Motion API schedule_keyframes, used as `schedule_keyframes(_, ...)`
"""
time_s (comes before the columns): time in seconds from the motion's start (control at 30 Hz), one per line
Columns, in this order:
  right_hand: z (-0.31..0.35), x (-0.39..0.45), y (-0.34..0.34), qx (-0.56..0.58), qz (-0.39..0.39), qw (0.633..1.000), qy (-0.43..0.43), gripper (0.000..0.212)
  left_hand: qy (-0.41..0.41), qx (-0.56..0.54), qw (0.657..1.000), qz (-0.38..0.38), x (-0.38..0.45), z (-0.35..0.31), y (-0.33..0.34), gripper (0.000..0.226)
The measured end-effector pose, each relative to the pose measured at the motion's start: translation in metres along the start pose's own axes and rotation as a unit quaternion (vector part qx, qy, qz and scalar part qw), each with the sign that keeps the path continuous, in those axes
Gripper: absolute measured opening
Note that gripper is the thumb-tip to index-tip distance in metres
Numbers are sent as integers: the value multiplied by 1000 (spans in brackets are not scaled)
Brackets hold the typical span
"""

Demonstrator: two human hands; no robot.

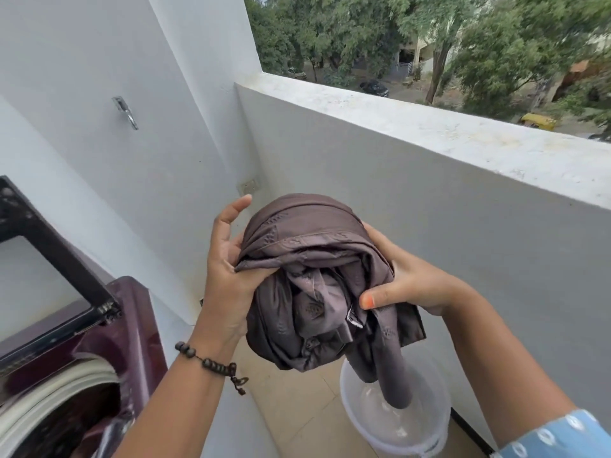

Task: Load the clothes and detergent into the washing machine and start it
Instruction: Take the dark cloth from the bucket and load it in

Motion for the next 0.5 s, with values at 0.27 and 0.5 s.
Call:
schedule_keyframes(0.27, 3, 56, 73, 59, 31, 998, -4, 100, 1, -11, 996, -87, -29, -13, -74, 82)
schedule_keyframes(0.5, 11, 113, 161, 61, 51, 997, -9, 85, 2, 30, 985, -172, -65, -42, -167, 68)
Point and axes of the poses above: each hand's wrist, its own x-axis towards the middle knuckle, its own y-axis out of the palm, z = x × y, the point moved 7 cm from there along x, towards the middle knuckle, and after that the axes turned 1 degree about -x, right-handed, at the moved point
